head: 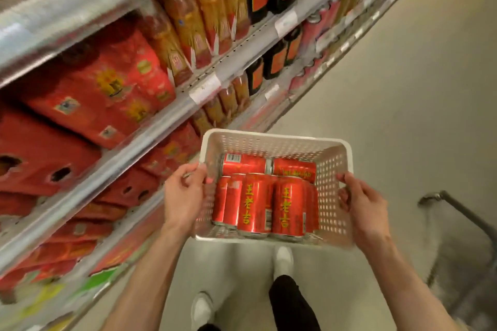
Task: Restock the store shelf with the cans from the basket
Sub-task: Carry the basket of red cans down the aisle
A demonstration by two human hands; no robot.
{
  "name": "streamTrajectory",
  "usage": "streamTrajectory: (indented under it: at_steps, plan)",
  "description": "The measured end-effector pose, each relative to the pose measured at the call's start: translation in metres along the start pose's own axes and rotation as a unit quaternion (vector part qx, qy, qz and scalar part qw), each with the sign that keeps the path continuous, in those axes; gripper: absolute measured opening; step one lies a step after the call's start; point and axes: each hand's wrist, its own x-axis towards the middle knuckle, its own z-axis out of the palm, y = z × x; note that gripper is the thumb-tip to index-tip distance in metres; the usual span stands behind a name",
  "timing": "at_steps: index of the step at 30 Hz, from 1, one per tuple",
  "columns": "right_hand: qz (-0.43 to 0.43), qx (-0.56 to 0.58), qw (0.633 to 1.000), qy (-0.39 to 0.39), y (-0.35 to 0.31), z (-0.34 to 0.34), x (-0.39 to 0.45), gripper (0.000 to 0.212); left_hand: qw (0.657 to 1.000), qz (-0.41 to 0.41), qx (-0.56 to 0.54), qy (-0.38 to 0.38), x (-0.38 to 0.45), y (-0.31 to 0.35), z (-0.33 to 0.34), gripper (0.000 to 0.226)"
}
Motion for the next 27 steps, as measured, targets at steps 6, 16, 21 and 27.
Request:
streamTrajectory:
  at_steps: [6, 16, 21, 27]
  plan:
    - [0.012, 0.012, 0.999, 0.05, 0.109, 0.027, 0.051, 0.025, 0.999, -0.009, 0.037, -0.039, 0.061, -0.106, 0.023, 0.012]
    - [0.045, 0.02, 0.997, 0.062, 0.324, 0.072, 0.174, 0.03, 0.997, -0.031, 0.049, -0.057, 0.155, -0.308, 0.07, 0.013]
    - [0.051, 0.019, 0.996, 0.065, 0.401, 0.086, 0.226, 0.03, 0.994, -0.027, 0.072, -0.074, 0.196, -0.399, 0.096, 0.012]
    - [0.043, 0.023, 0.997, 0.059, 0.469, 0.097, 0.283, 0.03, 0.995, -0.027, 0.062, -0.079, 0.238, -0.486, 0.134, 0.012]
